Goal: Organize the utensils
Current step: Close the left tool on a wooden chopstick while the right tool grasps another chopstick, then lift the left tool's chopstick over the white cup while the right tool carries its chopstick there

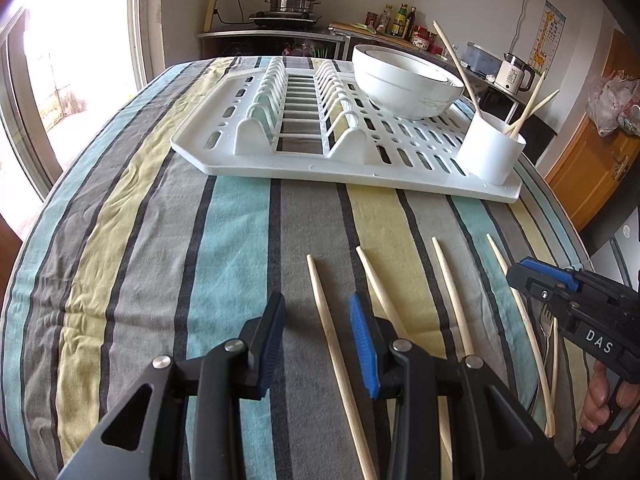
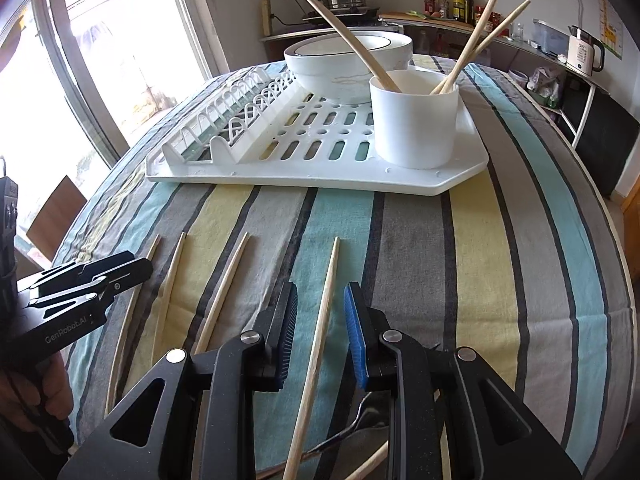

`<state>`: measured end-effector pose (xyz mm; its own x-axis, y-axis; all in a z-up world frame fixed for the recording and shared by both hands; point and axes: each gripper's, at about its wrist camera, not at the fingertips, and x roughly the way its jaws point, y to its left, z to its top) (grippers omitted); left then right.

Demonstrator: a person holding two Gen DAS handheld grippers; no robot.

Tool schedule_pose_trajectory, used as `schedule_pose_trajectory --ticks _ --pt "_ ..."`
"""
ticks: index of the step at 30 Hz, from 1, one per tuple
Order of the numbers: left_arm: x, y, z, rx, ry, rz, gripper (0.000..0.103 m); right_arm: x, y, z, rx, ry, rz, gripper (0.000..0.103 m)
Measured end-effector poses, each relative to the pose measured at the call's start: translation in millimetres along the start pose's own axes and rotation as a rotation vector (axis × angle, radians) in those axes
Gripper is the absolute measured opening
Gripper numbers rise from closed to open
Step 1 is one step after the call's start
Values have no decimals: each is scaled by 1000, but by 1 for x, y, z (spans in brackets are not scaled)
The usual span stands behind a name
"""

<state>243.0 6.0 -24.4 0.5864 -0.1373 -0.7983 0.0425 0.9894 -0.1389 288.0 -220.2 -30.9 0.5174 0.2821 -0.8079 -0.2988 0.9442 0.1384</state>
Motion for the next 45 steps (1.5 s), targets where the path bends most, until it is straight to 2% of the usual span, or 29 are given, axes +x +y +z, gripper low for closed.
schedule_pose_trajectory --ticks 10,14,17,19,23,33,45 --pt "8 -5 8 35 5 34 26 17 6 15 -43 39 -77 25" --pt "11 -9 9 60 3 51 23 18 11 16 -67 47 -101 19" --pt "11 -10 10 63 3 59 15 18 13 16 -76 52 -102 5" --pt "12 -11 11 64 4 61 9 19 14 16 -78 54 -102 5" --pt "13 -12 12 71 7 55 6 19 10 19 -46 55 -63 5" --pt "1 -11 16 51 -10 -3 5 -15 1 21 3 -41 13 5" --pt "-59 -13 23 60 -128 -54 5 -74 -6 26 17 -169 40 5"
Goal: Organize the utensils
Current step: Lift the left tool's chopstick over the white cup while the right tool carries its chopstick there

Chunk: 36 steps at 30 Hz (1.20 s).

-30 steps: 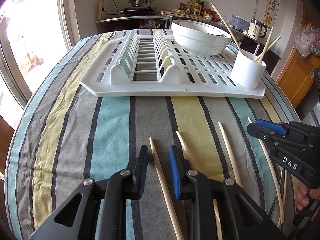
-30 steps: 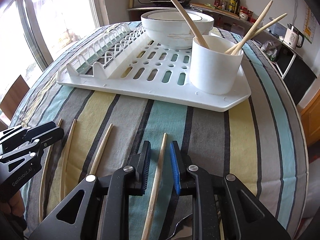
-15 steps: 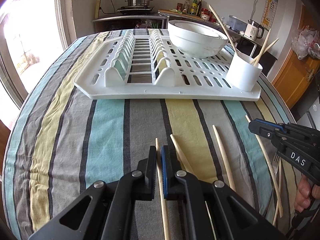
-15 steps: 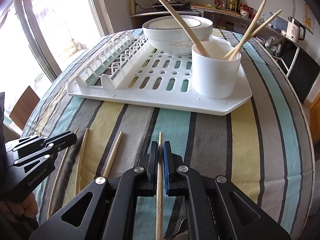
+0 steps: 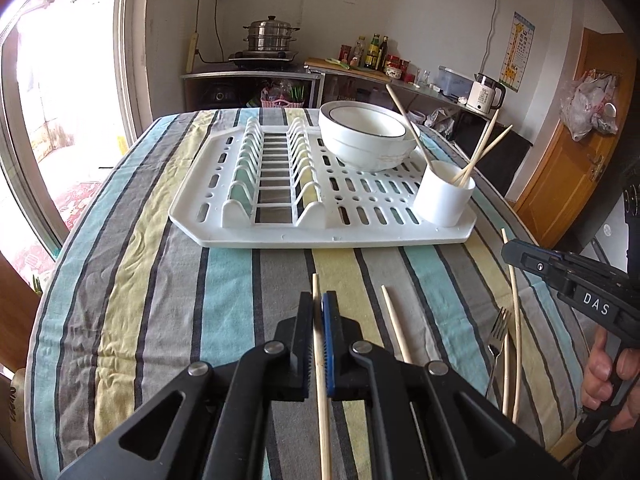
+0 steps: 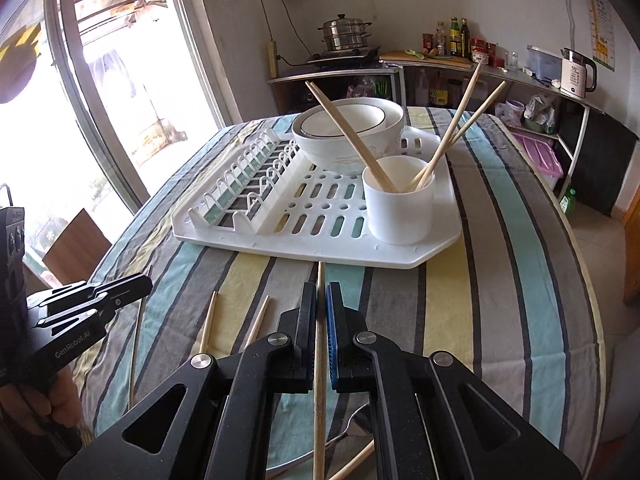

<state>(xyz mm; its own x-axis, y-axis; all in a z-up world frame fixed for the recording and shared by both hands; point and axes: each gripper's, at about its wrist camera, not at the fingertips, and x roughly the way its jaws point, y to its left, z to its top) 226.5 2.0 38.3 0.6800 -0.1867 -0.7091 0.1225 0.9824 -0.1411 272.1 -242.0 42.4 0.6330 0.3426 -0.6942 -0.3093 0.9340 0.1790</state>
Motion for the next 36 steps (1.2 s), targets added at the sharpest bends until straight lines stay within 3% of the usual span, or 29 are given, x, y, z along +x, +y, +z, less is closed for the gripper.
schedule_pose_trajectory --ticks 18,27,36 --pt "-89 -12 -12 34 -160 -94 5 -97 1 -25 -16 -172 29 5" --pt "-118 -14 -26 34 -188 -130 5 -116 -1 -37 -22 -199 23 5" --pt "-126 -19 -17 38 -207 -157 5 -129 -3 -28 -19 -246 6 5"
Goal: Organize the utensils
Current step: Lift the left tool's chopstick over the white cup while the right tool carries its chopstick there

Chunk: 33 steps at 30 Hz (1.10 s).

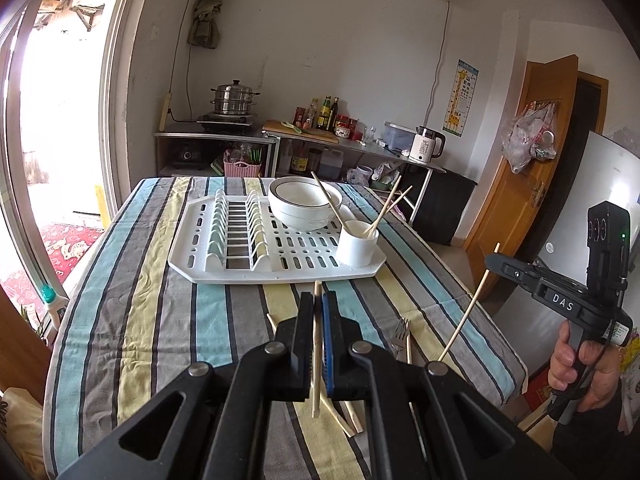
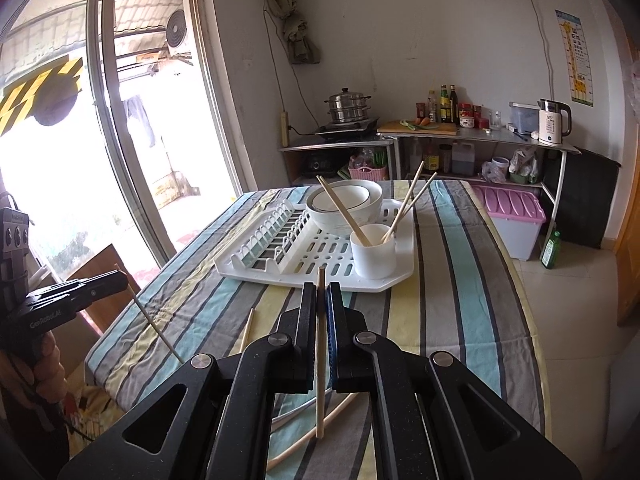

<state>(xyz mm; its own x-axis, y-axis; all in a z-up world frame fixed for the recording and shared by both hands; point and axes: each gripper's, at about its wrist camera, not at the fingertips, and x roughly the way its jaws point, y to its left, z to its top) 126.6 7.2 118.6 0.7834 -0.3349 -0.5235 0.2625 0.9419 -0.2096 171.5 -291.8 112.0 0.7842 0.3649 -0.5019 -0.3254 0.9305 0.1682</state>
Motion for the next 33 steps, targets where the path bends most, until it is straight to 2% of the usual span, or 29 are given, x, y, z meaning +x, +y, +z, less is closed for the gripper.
schedule_pose_trajectory --ticks 10,23,33 --pt "36 -20 48 56 -21 -37 5 8 -15 41 6 -74 -32 5" --pt "113 -32 114 46 -11 -86 5 53 -43 89 38 -129 -48 5" --pt "146 -37 167 21 -63 -121 5 79 -63 127 65 -182 -41 5"
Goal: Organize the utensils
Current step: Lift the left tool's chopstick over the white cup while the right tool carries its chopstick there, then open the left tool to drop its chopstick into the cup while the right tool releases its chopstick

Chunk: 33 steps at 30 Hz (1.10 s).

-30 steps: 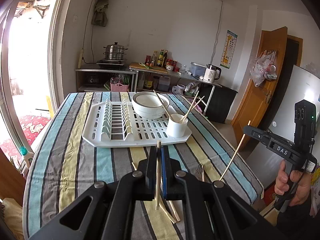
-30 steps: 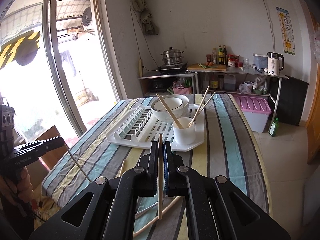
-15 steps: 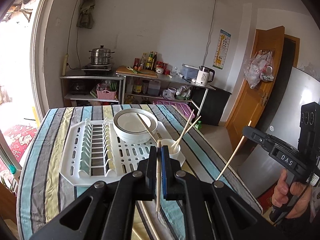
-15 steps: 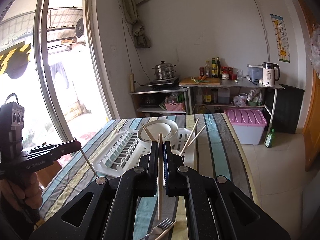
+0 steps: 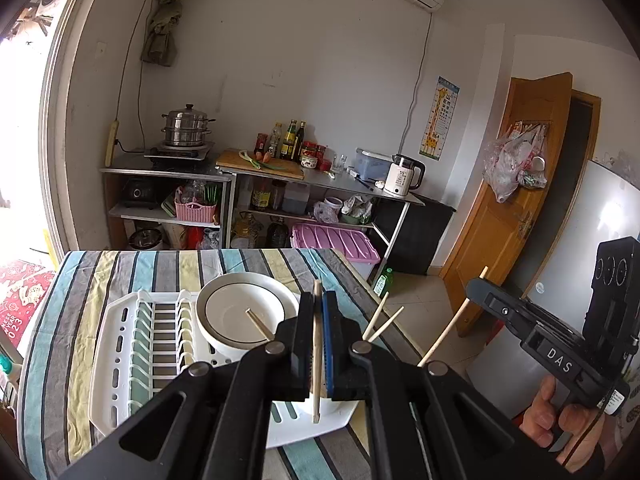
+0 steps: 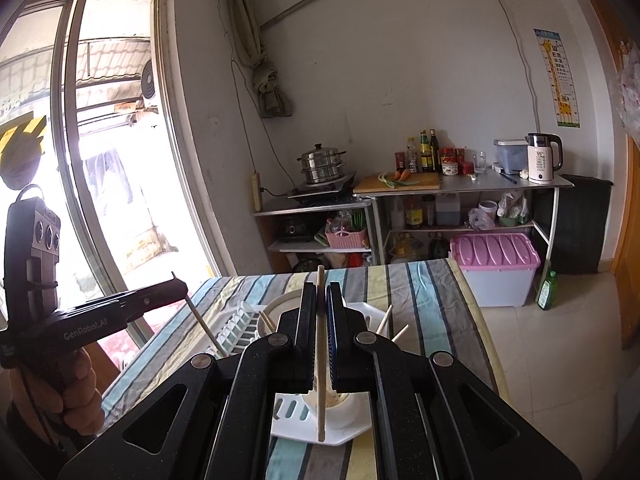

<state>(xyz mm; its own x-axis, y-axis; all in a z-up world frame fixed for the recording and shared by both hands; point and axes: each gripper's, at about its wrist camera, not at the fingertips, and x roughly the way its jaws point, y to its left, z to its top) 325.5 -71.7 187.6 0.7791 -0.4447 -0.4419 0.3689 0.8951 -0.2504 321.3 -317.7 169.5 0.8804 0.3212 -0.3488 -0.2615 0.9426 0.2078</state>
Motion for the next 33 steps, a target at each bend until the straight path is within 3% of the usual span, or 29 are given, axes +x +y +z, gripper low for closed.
schedule_pose_trajectory --ticks 10,23,33 --pt "38 8 14 -23 -2 -11 5 38 -8 4 15 -8 5 5" --pt "88 25 -16 -57 107 10 5 90 -32 -33 67 112 -21 5" --pt "98 31 -26 -73 139 48 6 96 -41 -40 80 142 -41 5"
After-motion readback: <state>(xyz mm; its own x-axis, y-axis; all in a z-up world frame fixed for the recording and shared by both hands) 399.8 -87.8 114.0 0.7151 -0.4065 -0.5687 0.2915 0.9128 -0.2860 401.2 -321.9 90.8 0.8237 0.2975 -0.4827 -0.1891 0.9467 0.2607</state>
